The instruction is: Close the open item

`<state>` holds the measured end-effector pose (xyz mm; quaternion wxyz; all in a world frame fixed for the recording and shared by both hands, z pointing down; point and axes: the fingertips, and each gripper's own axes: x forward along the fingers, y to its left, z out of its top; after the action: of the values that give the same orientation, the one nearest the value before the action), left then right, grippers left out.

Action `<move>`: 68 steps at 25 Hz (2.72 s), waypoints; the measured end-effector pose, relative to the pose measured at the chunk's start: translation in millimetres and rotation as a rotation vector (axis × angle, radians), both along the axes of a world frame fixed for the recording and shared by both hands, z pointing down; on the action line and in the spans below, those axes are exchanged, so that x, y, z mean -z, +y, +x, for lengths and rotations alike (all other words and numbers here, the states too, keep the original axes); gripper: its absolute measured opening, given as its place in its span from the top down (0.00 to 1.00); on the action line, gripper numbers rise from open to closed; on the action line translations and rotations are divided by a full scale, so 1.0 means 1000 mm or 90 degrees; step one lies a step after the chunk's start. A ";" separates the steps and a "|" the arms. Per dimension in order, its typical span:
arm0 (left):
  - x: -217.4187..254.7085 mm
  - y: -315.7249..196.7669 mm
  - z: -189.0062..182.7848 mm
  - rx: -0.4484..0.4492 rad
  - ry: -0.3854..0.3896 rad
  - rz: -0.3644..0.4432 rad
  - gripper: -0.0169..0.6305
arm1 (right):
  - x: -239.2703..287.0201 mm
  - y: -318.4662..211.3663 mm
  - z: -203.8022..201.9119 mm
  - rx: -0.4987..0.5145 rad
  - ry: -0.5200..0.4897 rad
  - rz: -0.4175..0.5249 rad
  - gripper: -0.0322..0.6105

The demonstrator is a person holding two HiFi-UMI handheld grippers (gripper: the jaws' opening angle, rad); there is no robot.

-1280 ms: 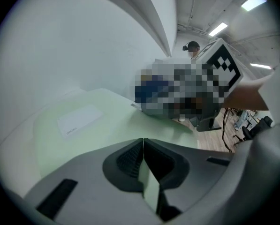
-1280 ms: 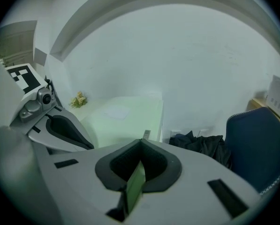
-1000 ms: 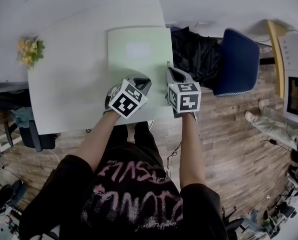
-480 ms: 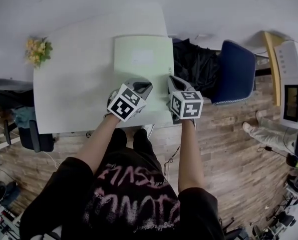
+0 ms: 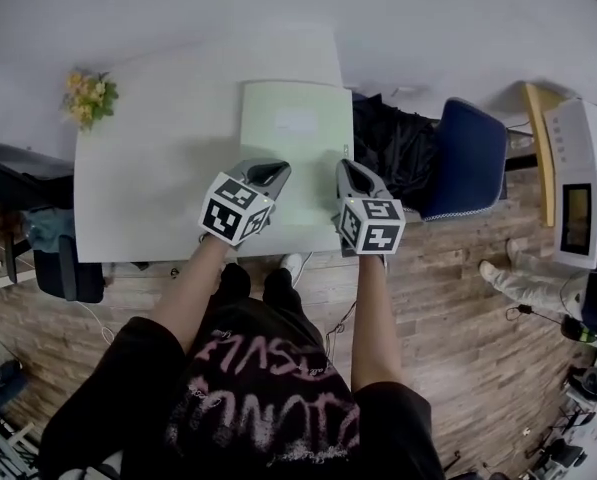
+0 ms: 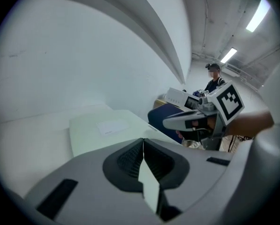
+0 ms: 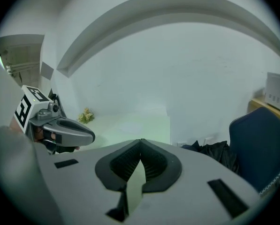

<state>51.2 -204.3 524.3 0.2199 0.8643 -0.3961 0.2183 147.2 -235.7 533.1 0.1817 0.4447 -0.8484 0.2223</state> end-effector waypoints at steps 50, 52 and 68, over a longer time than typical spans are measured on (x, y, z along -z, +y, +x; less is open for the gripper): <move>0.206 0.043 -0.322 0.381 -0.068 0.316 0.97 | 0.189 -0.017 -0.196 0.121 -0.030 0.284 0.94; 0.208 0.042 -0.323 0.381 -0.067 0.320 0.97 | 0.191 -0.018 -0.196 0.116 -0.028 0.287 0.94; 0.211 0.043 -0.325 0.379 -0.068 0.330 0.97 | 0.192 -0.022 -0.197 0.099 -0.029 0.291 0.94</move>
<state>-273.9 -161.1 313.6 0.0276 0.7259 -0.6823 0.0823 -50.1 -257.8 341.4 0.0740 0.4025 -0.9122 0.0195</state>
